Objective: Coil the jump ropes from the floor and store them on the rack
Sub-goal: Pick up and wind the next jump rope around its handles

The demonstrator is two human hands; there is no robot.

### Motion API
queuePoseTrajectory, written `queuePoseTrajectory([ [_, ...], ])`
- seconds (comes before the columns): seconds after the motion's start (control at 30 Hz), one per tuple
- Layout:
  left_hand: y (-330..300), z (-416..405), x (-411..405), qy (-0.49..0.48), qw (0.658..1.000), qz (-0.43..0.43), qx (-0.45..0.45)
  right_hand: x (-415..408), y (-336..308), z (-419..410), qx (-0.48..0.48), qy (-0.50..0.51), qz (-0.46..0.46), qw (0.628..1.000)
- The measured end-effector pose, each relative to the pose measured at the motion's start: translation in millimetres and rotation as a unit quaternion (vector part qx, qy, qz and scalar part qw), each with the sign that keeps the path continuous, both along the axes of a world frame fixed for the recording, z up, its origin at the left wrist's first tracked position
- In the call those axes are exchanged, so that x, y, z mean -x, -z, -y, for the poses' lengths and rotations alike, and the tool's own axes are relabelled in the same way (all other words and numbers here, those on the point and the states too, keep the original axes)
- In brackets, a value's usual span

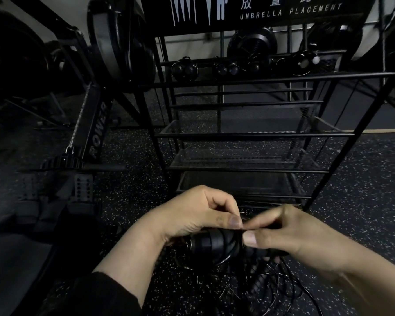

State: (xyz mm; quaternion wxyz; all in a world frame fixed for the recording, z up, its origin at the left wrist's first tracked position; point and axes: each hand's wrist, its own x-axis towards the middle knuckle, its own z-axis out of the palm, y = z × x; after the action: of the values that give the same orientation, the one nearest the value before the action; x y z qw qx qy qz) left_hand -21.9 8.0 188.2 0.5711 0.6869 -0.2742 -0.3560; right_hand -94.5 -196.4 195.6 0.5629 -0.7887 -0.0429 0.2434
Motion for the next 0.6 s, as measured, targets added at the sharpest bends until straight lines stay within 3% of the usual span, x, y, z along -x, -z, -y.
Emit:
queuePoseTrajectory([
  [0.23, -7.8, 4.5, 0.6, -0.019, 0.995, 0.068, -0.076, 3.3, -2.9, 0.8, -0.004, -0.028, -0.033, 0.999],
  [0.43, -6.6, 10.3, 3.5, -0.012, 0.991, 0.1, -0.092, 2.7, -18.7, -0.6, 0.057, -0.031, -0.087, 0.994],
  [0.6, -1.3, 15.8, 7.0, 0.021, 0.992, 0.092, -0.086, 2.0, -13.3, -5.5, 0.072, -0.063, -0.074, 0.993],
])
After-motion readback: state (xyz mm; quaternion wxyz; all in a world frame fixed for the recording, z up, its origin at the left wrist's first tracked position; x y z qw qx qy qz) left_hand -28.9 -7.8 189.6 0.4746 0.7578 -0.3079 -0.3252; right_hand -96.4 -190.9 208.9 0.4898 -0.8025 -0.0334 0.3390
